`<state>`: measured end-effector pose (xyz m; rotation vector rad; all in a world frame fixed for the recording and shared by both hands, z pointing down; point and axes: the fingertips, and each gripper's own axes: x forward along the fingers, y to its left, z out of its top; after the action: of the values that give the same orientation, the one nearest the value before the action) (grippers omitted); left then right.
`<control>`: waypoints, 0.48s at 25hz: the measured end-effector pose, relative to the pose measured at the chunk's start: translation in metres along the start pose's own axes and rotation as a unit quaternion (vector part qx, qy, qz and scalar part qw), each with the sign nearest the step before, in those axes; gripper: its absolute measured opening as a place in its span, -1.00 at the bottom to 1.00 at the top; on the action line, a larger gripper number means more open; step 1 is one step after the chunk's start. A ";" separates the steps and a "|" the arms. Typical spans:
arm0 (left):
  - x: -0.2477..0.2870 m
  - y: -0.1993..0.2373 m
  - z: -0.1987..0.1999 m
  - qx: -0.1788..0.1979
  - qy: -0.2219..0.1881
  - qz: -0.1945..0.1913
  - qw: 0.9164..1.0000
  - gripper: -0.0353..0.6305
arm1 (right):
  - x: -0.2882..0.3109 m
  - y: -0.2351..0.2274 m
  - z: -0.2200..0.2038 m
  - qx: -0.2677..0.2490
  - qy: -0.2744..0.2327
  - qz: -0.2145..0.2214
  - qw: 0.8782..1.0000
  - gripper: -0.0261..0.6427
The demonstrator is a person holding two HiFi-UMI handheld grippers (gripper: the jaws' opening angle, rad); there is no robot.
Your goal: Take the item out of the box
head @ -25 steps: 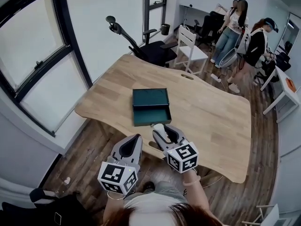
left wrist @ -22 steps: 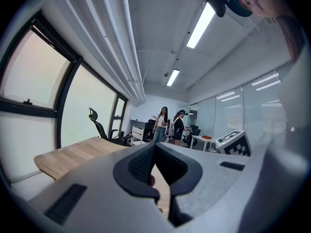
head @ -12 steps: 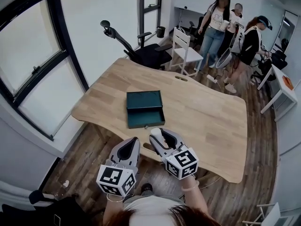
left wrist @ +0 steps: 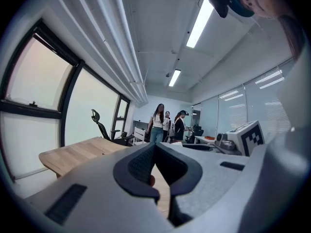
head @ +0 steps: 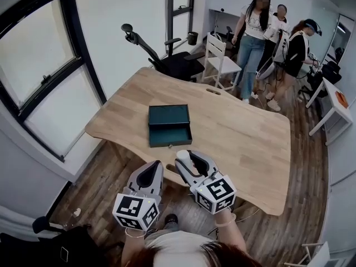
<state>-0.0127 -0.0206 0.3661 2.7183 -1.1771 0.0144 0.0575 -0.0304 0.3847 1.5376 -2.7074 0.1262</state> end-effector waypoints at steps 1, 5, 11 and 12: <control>-0.002 -0.002 0.000 0.000 -0.001 0.002 1.000 -0.87 | -0.003 0.002 0.002 0.000 -0.002 0.002 1.000 -0.35; -0.009 -0.013 0.001 0.003 -0.003 0.007 1.000 -0.87 | -0.018 0.008 0.006 -0.004 -0.008 0.008 1.000 -0.35; -0.020 -0.031 0.002 0.008 -0.004 0.014 1.000 -0.87 | -0.041 0.017 0.017 -0.006 -0.023 0.018 1.000 -0.35; -0.021 -0.033 0.002 0.009 -0.004 0.015 1.000 -0.87 | -0.044 0.018 0.019 -0.007 -0.024 0.019 1.000 -0.35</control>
<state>-0.0035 0.0165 0.3573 2.7189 -1.2252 0.0197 0.0651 0.0148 0.3622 1.5060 -2.7689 0.0707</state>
